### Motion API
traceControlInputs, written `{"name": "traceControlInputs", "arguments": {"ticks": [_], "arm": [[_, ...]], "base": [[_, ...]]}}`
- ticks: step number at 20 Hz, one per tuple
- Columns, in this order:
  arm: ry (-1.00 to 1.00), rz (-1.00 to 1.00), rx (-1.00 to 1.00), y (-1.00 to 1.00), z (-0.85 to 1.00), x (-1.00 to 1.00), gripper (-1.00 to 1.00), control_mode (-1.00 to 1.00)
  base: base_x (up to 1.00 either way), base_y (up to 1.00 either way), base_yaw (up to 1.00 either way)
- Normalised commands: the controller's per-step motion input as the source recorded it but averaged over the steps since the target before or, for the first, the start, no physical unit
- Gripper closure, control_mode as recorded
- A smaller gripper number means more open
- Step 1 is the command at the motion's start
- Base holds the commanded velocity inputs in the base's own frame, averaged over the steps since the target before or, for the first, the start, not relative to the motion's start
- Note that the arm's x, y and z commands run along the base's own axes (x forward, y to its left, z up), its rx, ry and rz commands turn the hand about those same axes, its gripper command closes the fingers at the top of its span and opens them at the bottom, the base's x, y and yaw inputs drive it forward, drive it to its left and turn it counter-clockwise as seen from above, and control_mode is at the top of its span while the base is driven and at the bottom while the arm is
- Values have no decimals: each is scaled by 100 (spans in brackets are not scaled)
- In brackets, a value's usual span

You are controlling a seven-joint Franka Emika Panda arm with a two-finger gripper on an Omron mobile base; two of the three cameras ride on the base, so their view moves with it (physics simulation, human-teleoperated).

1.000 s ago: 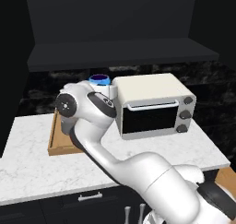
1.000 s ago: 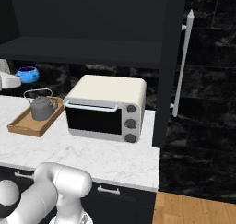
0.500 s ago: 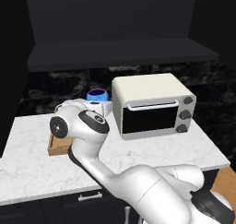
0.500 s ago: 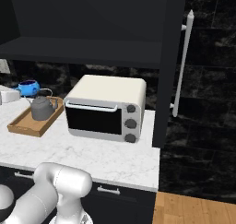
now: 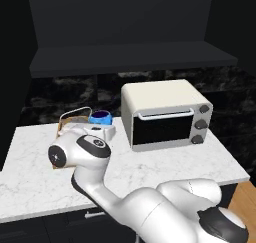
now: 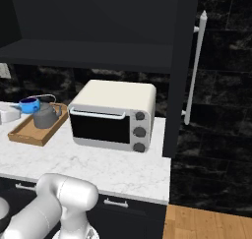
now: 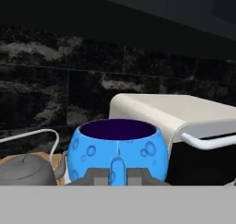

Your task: Pick the kettle from the counter and place it on the tray. Then pick the mug from the cabinet and place it on the tray. Then close the cabinet doors.

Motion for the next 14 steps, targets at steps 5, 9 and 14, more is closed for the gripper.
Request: {"name": "traceControlInputs", "arguments": {"ticks": [5, 9, 14], "arm": [[0, -3, 9, 32, -42, 0, 100, -100], [0, -1, 8, 24, -28, 2, 100, -100], [0, 0, 4, 32, -25, 10, 100, -100]], "base": [[0, 0, 0], [0, 0, 0], [0, 0, 0]]}}
